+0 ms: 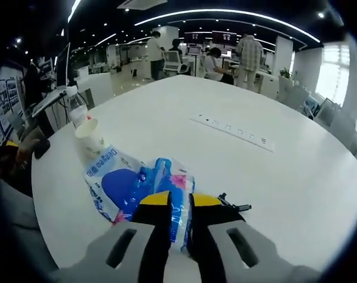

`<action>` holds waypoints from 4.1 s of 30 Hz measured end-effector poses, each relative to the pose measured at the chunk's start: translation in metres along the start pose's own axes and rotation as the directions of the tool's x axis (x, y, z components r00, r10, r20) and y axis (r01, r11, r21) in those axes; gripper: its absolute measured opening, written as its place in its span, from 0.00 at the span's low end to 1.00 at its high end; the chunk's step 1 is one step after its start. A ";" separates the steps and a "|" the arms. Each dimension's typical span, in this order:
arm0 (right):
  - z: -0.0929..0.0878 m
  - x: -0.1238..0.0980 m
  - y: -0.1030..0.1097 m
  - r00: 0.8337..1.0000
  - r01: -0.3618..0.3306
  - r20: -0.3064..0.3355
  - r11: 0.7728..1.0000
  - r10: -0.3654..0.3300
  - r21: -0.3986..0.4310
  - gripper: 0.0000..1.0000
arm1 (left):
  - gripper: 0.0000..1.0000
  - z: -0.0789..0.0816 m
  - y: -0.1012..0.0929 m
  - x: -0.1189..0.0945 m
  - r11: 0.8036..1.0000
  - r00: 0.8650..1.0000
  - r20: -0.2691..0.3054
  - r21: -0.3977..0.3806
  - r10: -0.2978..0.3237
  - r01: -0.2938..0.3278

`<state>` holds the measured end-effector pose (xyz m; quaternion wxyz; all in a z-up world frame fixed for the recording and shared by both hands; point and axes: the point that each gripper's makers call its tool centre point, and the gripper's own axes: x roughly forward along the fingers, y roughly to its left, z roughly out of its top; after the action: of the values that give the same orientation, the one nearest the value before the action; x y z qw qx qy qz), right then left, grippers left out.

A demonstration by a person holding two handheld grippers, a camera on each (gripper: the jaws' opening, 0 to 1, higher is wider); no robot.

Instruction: Arrange the tabletop items into an orderly group along one side of the table until the central work area is clear of visible clutter.

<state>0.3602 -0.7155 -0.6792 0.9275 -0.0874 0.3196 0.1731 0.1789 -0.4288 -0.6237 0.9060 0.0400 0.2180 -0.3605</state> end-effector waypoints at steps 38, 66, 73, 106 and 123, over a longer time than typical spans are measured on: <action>-0.088 -0.001 -0.020 0.975 -0.144 -0.186 0.980 0.117 -0.140 0.41 | 0.93 -0.006 0.002 -0.001 1.000 1.000 -0.025 -0.002 0.001 -0.001; -0.099 0.019 -0.006 0.972 -0.182 -0.167 0.979 0.165 -0.090 0.11 | 0.89 -0.012 -0.001 0.001 1.000 0.997 -0.077 0.013 0.012 -0.011; -0.097 0.019 -0.005 0.981 -0.160 -0.138 0.970 0.136 -0.182 0.06 | 0.88 -0.012 0.000 0.001 1.000 0.997 -0.071 0.014 0.016 -0.015; -0.076 -0.013 -0.019 0.996 -0.047 -0.092 0.918 0.011 -0.395 0.02 | 0.86 -0.007 0.002 0.000 1.000 0.999 -0.041 0.028 0.014 -0.013; -0.047 -0.045 -0.011 1.000 -0.016 -0.018 0.911 0.009 -0.412 0.02 | 0.88 -0.003 0.003 0.000 1.000 1.000 -0.012 0.025 0.007 -0.007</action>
<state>0.3054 -0.7503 -0.6871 0.8846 -0.2802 0.2837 0.2420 0.1799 -0.4253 -0.6265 0.9054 0.0544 0.2187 -0.3598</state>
